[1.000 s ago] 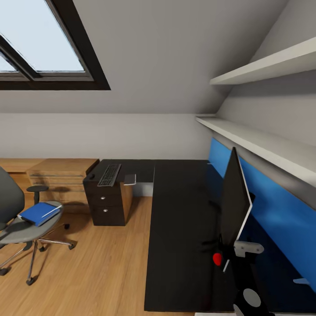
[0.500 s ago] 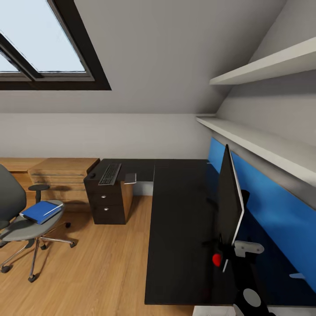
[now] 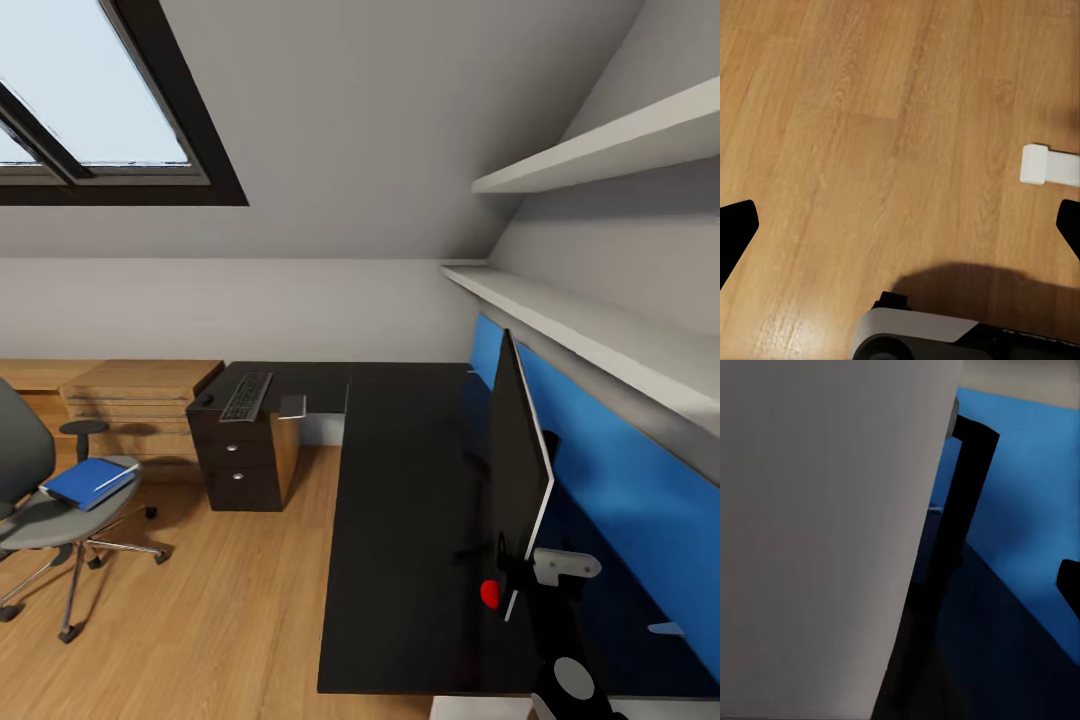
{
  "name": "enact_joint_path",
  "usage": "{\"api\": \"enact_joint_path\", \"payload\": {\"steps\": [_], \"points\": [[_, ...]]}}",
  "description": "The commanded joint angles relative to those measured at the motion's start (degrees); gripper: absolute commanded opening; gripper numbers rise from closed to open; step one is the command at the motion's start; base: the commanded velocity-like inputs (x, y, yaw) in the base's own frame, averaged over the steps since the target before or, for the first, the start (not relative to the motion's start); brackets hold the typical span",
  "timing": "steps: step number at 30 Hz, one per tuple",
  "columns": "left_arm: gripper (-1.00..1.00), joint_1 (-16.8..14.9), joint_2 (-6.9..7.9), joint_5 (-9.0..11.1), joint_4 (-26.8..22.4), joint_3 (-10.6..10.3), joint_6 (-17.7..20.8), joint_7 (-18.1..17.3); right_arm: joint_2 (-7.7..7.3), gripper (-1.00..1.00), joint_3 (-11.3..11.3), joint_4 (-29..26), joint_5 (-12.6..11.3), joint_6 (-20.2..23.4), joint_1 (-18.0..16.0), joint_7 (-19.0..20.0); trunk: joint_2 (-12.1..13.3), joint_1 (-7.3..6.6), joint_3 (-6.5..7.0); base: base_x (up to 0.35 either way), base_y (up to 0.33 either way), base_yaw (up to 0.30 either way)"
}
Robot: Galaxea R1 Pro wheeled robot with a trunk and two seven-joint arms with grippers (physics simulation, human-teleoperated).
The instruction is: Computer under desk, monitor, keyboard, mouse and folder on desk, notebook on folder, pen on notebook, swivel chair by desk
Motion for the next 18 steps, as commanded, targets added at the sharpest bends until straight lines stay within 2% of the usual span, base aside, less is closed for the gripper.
{"api": "enact_joint_path", "payload": {"steps": [1,12,18], "points": [[1.0,0.02,0.0,0.32,-0.09,-0.15,-0.09,0.25,-0.09,1.0,0.2,0.06,-0.85,-0.57,-0.09,-0.31,-0.08,0.02,-0.09,0.0,-0.163,0.0],[1.0,0.03,0.02,0.32,-0.09,-0.15,-0.09,0.23,-0.09,1.0,0.22,0.1,-0.85,-0.57,-0.09,-0.31,-0.08,0.02,-0.09,0.0,-0.103,0.0],[1.0,0.02,0.07,0.4,-0.09,-0.06,-0.14,0.26,-0.09,1.0,0.25,0.11,-0.85,-0.57,-0.09,-0.31,-0.08,0.02,-0.09,-0.012,-0.034,0.0]]}}
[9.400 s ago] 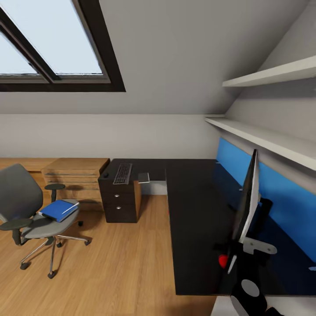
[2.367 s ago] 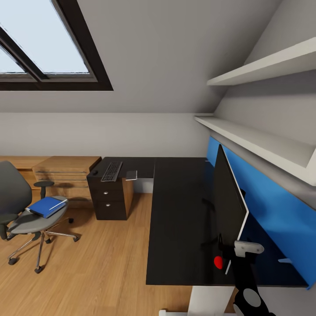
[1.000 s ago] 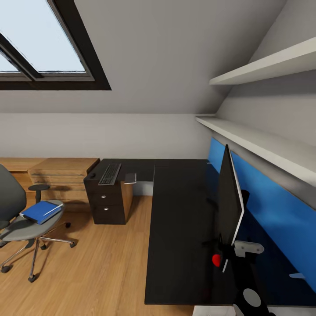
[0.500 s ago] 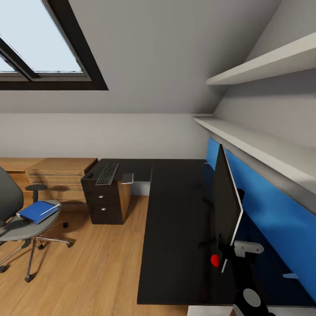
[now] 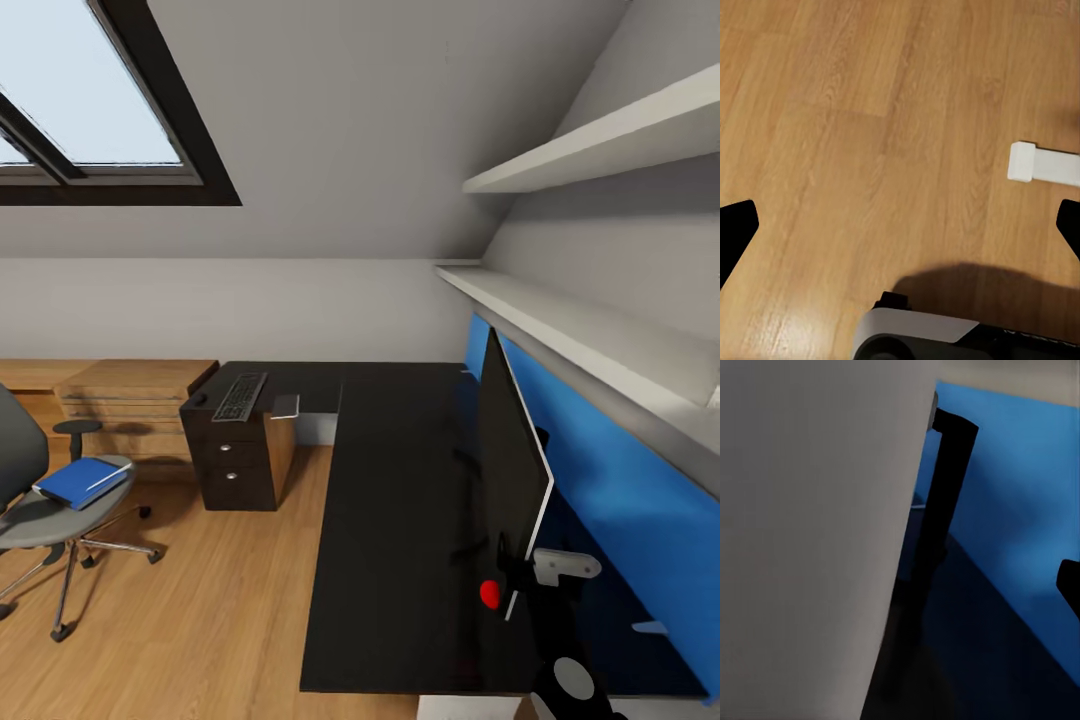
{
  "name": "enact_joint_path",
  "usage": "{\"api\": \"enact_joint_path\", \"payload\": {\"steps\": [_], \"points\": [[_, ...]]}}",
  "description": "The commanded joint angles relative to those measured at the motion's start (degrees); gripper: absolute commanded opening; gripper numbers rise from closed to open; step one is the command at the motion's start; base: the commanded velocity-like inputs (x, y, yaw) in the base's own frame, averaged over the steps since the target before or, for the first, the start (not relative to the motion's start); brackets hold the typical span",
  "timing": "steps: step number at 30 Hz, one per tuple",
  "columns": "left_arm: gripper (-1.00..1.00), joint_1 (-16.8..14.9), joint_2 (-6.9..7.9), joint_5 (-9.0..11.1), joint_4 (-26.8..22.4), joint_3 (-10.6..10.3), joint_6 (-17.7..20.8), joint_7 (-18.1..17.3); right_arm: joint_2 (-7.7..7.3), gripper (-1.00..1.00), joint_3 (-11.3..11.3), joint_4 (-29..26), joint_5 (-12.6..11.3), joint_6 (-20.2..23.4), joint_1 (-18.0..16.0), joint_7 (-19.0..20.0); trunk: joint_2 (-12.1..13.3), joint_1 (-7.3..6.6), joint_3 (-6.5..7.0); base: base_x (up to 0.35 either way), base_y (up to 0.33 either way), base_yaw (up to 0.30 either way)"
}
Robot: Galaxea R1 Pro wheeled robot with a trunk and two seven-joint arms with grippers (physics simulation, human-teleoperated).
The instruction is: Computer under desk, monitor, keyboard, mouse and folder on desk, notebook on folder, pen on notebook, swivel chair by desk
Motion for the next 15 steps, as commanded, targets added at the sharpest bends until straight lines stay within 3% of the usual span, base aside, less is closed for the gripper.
{"api": "enact_joint_path", "payload": {"steps": [1,15], "points": [[1.0,0.02,0.01,0.34,-0.08,-0.14,-0.12,0.24,-0.08,1.0,0.23,0.01,-0.6,-0.55,-0.09,-0.29,-0.08,0.02,-0.09,-0.108,-0.118,0.0],[1.0,0.01,0.01,0.32,-0.08,-0.13,-0.12,0.24,-0.08,1.0,0.15,-0.02,-0.6,-0.55,-0.09,-0.29,-0.08,0.02,-0.09,-0.063,-0.089,0.0]]}}
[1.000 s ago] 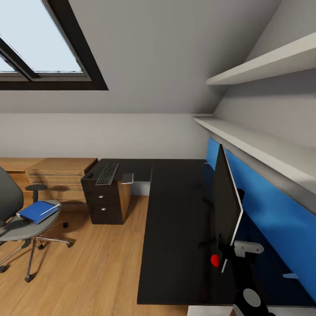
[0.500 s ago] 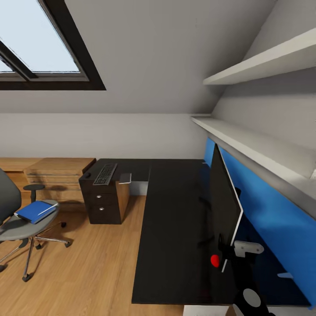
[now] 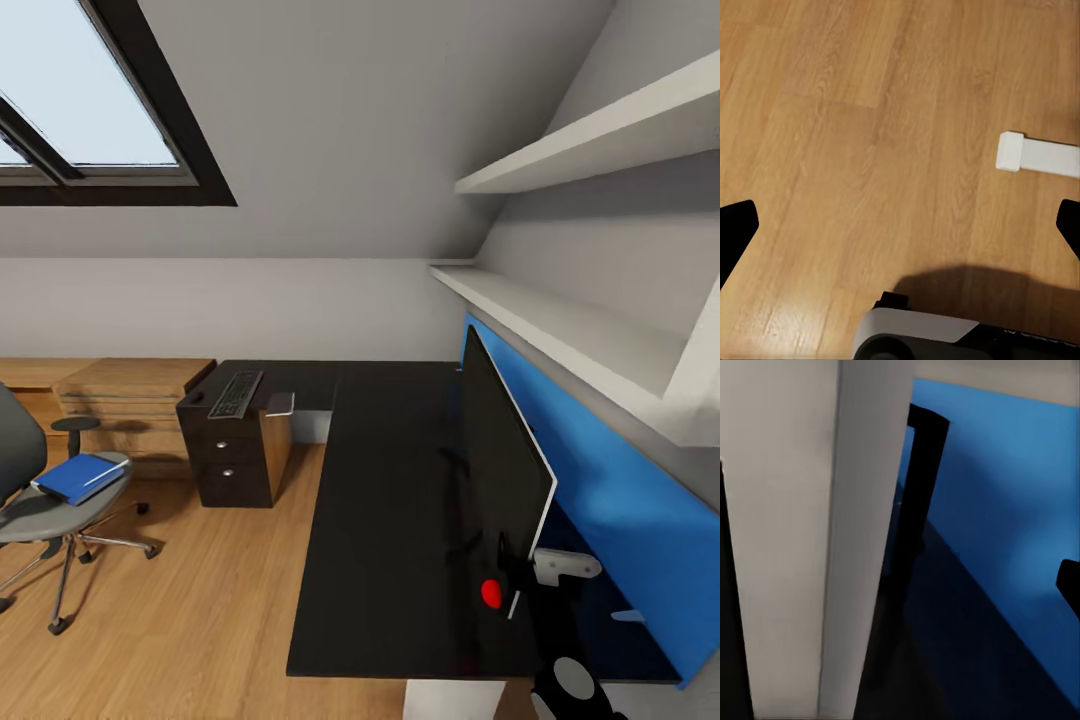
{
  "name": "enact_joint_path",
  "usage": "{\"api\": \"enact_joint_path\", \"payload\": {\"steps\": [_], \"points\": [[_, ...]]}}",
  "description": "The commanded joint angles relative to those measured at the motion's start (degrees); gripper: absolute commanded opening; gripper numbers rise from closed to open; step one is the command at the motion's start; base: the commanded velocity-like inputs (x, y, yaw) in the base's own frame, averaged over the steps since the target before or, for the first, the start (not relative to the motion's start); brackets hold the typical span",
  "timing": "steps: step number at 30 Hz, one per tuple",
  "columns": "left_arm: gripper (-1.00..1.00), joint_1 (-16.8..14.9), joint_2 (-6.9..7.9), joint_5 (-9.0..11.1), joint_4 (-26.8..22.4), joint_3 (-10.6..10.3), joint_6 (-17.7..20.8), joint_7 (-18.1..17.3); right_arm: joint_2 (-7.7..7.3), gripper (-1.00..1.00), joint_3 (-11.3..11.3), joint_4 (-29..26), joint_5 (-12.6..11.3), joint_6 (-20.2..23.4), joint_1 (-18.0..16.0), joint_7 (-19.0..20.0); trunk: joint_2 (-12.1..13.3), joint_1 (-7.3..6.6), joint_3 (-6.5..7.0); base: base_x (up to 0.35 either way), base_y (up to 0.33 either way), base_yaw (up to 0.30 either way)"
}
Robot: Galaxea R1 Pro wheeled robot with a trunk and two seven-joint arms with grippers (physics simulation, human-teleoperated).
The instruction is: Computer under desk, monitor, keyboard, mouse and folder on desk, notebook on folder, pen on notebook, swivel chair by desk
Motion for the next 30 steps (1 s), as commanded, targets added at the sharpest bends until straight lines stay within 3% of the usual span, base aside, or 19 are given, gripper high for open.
{"api": "enact_joint_path", "payload": {"steps": [1,30], "points": [[1.0,0.02,0.01,0.31,-0.08,-0.14,-0.12,0.23,-0.08,1.0,0.23,0.02,-0.62,-0.55,-0.09,-0.29,-0.08,0.02,-0.09,-0.026,-0.085,0.0],[1.0,0.02,0.01,0.35,0.0,-0.14,-0.08,0.32,-0.08,1.0,0.22,0.05,-0.62,-0.55,-0.09,-0.29,-0.08,0.02,-0.09,-0.02,-0.07,0.0]]}}
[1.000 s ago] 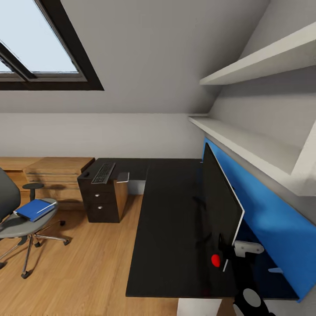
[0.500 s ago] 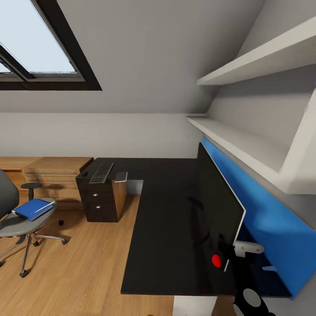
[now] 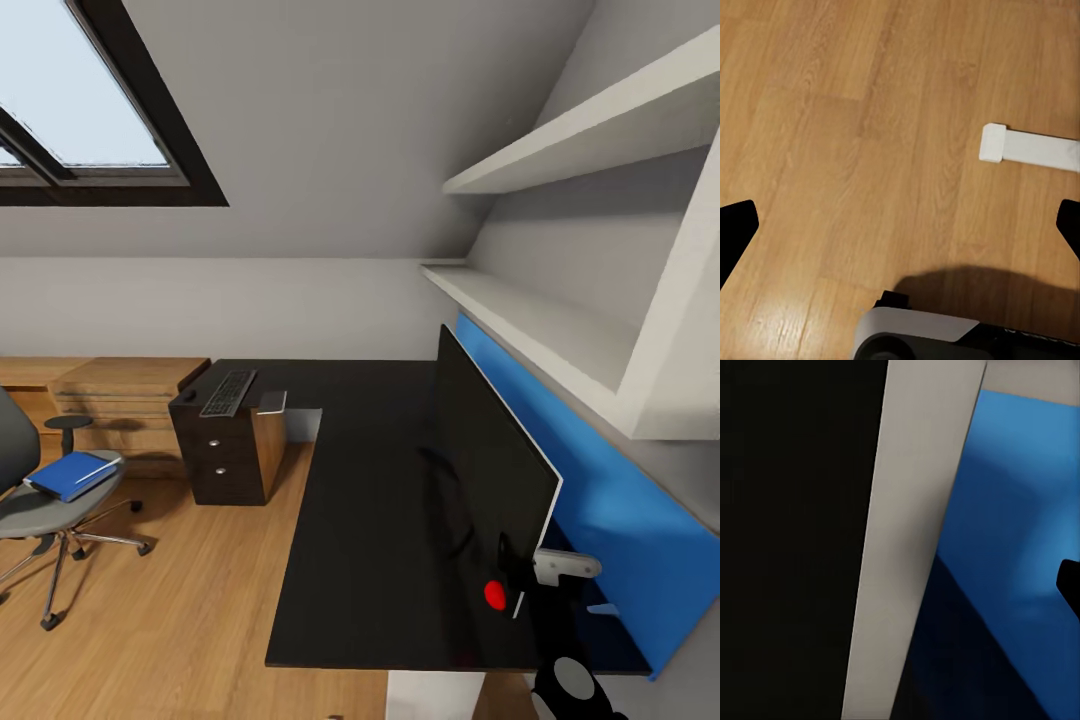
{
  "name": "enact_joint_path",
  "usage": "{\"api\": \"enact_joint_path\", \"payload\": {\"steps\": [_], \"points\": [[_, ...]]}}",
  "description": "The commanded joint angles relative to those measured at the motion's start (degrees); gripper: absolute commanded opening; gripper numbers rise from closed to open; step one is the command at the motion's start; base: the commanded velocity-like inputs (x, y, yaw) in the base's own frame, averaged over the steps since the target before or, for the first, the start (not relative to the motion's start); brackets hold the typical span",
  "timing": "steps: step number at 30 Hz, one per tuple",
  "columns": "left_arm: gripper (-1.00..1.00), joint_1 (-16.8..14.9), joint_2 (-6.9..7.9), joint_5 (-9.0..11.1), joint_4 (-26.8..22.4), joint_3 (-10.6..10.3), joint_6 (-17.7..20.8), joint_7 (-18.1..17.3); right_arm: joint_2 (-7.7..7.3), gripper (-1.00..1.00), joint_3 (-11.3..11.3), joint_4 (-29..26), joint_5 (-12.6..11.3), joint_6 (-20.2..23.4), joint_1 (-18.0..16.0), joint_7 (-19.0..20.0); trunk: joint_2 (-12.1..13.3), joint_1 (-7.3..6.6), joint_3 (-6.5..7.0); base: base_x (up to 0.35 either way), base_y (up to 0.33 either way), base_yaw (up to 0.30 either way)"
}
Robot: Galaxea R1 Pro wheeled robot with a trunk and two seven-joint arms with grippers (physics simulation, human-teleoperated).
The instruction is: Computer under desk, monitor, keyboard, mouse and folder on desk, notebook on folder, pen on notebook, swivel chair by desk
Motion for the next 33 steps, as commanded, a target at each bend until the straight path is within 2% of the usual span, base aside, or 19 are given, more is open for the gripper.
{"api": "enact_joint_path", "payload": {"steps": [1,18,33], "points": [[1.0,0.02,0.01,0.33,-0.07,-0.14,-0.1,0.23,-0.08,1.0,0.23,0.01,-0.62,-0.55,-0.09,-0.29,-0.08,0.02,-0.09,-0.001,-0.008,0.0],[1.0,0.0,0.01,0.33,-0.07,-0.14,-0.15,0.24,-0.08,1.0,0.23,0.01,-0.45,-0.55,-0.09,-0.29,-0.08,0.02,-0.09,-0.021,-0.011,0.0],[1.0,-0.01,0.01,0.37,-0.08,-0.05,-0.15,0.15,0.01,1.0,0.41,-0.04,-0.45,-0.52,-0.09,-0.31,-0.08,0.02,-0.09,-0.31,0.0,0.0]]}}
